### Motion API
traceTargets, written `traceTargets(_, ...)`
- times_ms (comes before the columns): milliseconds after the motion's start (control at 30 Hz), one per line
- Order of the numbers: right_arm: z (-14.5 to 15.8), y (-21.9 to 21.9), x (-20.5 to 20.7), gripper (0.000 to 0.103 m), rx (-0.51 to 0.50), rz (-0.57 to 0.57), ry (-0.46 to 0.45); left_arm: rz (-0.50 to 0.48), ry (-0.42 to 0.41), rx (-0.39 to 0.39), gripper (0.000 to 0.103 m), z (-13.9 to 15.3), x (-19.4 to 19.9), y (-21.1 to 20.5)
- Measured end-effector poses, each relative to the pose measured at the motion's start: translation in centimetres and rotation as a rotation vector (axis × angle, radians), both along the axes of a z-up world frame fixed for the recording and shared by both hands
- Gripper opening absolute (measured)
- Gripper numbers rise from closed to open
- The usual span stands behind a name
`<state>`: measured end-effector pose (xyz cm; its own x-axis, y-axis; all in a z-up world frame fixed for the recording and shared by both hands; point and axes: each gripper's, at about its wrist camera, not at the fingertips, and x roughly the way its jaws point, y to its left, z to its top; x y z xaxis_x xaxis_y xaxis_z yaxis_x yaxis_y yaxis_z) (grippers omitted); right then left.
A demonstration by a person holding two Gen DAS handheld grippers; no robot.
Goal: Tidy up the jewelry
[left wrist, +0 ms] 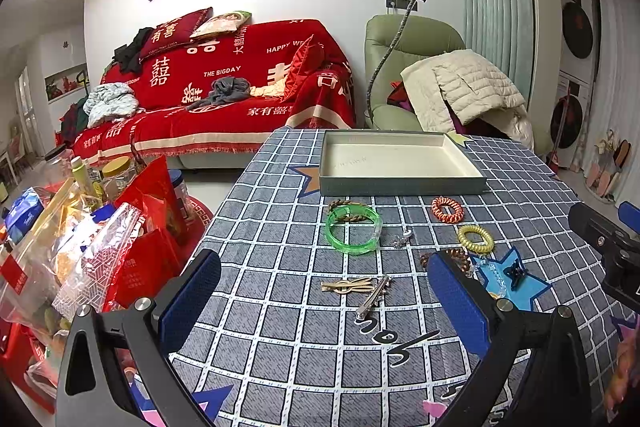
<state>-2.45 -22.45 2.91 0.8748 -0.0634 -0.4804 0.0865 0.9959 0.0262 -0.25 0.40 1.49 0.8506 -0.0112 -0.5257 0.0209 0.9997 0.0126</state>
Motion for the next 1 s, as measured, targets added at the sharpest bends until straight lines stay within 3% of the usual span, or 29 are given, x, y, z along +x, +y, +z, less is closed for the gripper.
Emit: traceTargets(1000,0.09,0.42,0.11,0.103,-0.001,0.004,-0.001,0.007,0.008,0.000,0.103,-0.38,0.08,0.25)
